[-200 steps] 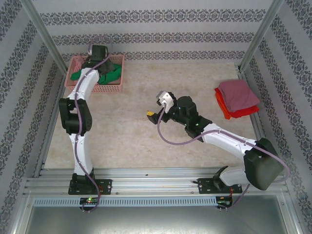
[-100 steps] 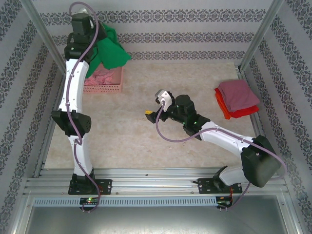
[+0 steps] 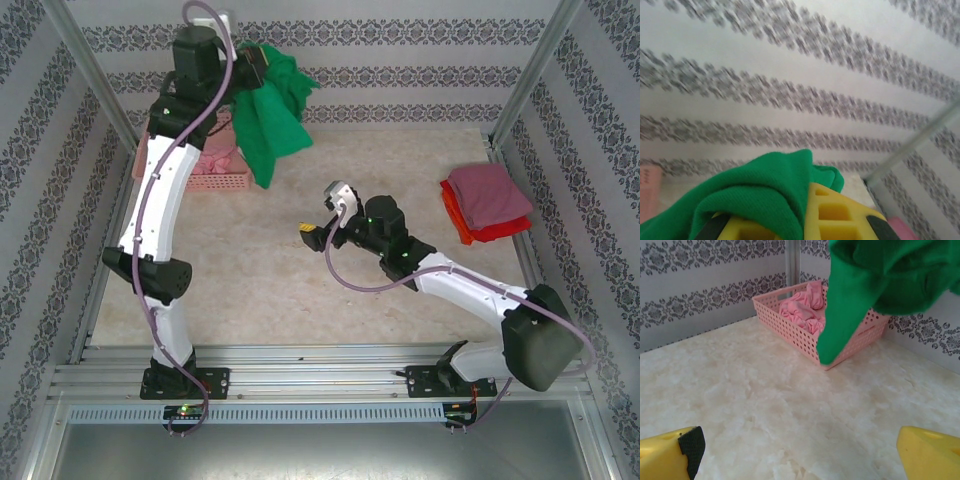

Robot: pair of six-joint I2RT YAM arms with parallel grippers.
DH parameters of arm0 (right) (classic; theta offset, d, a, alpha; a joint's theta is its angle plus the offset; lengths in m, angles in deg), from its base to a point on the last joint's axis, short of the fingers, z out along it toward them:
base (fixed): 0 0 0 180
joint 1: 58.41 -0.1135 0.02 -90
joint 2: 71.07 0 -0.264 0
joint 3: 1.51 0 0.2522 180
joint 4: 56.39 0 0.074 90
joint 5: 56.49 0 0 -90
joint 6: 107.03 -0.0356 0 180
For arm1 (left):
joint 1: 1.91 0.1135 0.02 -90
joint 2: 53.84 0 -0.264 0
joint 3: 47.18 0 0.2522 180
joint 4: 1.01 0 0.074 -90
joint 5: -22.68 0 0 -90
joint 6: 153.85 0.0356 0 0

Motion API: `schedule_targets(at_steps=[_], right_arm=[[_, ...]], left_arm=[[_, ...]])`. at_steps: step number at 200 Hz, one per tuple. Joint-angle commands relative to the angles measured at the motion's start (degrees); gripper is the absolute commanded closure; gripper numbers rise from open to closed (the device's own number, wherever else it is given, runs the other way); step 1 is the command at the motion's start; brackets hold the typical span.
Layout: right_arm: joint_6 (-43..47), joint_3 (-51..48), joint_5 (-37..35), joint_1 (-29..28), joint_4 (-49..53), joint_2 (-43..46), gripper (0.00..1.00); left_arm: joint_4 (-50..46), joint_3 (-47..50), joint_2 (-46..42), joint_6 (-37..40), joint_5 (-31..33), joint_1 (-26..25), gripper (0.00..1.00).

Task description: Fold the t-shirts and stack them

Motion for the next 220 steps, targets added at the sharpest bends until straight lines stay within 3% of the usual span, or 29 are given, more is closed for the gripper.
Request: schedule_targets(at_steps=[1,28,56,81,111,139,173,220], right_arm=[[-4.18,-1.58,-0.38,1.45,-1.04,3.23,0.02],[-8.64,-3.95,-0.94,3.68,-0.34,7.13,0.02],[-12.41,-6.24,-2.9,5.3,1.51,10.3,0.02],[-15.09,-6.97,-6.17,5.74,4.74,11.21,0.02],[-19.73,-5.37,-13.29,6.05,10.64,7.82,0.02],[-22.67,-1.83,-15.09,6.03,15.16,0.51,0.02],[-25.09,3.46,-13.84,3.81,17.33,-9.83,0.07],[-28.51,7.47,-13.68,1.31,17.8,-19.28,0.16]], left_arm=[[4.1,9.67,-3.43,0.96,-3.02,-4.29,0.97],[11.73,24.57,-4.86,-2.85,-5.68,-7.77,0.6],[14.91,33.37,-4.17,-5.61,-10.12,-9.65,0.01],[21.73,43.93,-8.28,-7.11,-9.49,-9.68,0.0],[23.12,55.05,-15.21,-7.72,1.86,-8.98,0.0],[23.31,66.69,-20.03,-14.35,10.68,-5.9,0.0],[22.47,75.19,-19.33,-21.46,9.68,-3.53,0.04],[29.81,80.69,-12.79,-32.49,2.22,-3.6,0.22]])
